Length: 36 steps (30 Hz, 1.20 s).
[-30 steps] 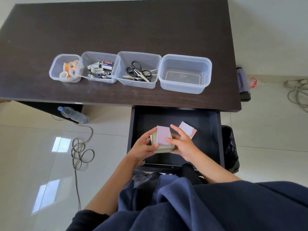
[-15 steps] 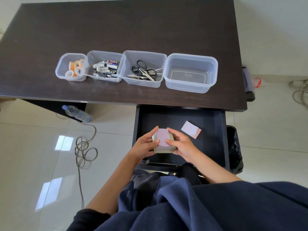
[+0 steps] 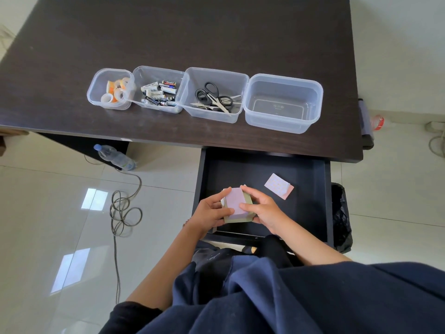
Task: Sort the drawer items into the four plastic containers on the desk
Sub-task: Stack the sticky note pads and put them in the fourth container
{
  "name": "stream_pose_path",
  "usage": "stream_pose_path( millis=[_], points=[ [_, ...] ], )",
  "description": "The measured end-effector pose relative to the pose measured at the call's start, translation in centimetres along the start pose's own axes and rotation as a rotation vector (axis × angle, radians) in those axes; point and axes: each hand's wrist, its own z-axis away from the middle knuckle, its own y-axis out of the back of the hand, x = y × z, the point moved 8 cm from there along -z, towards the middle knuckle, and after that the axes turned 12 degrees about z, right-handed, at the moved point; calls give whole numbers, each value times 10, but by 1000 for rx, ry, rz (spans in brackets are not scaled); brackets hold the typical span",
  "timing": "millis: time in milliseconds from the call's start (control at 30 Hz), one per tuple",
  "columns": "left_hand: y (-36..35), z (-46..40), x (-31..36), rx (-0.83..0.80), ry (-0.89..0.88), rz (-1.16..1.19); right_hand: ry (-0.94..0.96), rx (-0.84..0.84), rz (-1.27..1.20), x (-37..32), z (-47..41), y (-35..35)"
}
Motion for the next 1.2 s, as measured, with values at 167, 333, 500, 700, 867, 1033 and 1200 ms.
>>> stream_pose_path(
  millis=[167, 333, 500, 700, 867, 1033, 1200],
  points=[
    [8, -3, -5, 66, 0, -13, 64, 340, 153, -7, -3, 39],
    [12, 7, -17, 112, 22, -6, 71, 680, 703, -2, -9, 92],
    [18, 12, -23, 166, 26, 29, 29, 546, 957, 20, -33, 98],
    [18, 12, -21, 166, 16, 34, 50, 591, 989, 24, -26, 105],
    [20, 12, -22, 171, 8, 40, 48, 633, 766, 24, -19, 102],
    [11, 8, -23, 178, 4, 32, 73, 608, 297, 14, -4, 98],
    [-3, -1, -24, 169, -7, 14, -46, 441, -30, 13, 3, 77]
  ],
)
